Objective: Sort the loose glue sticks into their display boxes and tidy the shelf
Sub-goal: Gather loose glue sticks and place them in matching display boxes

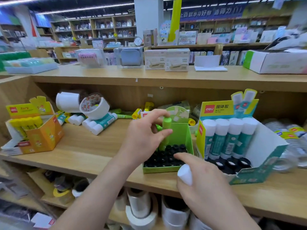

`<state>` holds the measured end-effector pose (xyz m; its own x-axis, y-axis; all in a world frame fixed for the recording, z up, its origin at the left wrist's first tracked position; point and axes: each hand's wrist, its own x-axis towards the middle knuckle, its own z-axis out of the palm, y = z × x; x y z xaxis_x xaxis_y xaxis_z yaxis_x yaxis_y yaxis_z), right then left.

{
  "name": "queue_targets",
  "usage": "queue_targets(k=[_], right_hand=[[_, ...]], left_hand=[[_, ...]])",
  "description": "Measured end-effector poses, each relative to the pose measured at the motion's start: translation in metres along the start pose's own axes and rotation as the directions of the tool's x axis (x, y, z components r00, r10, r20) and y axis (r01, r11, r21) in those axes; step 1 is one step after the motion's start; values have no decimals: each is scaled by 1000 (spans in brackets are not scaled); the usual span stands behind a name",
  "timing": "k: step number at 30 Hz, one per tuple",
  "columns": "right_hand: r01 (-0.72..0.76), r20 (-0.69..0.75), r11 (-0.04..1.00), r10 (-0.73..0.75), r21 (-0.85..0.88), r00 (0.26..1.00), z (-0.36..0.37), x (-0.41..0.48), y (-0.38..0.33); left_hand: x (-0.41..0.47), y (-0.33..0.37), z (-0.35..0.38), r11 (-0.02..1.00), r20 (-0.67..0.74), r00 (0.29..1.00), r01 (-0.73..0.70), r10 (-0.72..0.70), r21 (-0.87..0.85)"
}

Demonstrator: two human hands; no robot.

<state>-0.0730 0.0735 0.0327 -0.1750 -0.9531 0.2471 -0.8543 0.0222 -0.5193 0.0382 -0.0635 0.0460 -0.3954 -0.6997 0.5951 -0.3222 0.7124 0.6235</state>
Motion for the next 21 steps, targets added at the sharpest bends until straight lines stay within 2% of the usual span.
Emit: queue_targets(k=[3, 9, 14, 21], right_hand=[[-6, 21, 1000, 6, -14, 1000, 0, 4, 3], [-26, 70, 987, 38, -158, 997, 4, 6, 7], [-49, 52, 980, 60, -192, 997, 7, 7, 8], [-4, 52, 976, 15, -219, 999, 7, 10, 9]], left_hand=[[3, -6, 9, 1000, -16, 1000, -18, 18, -1], [7, -21, 20, 934, -18, 970, -228, 242, 274], [11, -28, 22, 894, -54, 951, -267, 306, 360], [5, -35, 20, 714, 31, 871, -422, 491, 559]])
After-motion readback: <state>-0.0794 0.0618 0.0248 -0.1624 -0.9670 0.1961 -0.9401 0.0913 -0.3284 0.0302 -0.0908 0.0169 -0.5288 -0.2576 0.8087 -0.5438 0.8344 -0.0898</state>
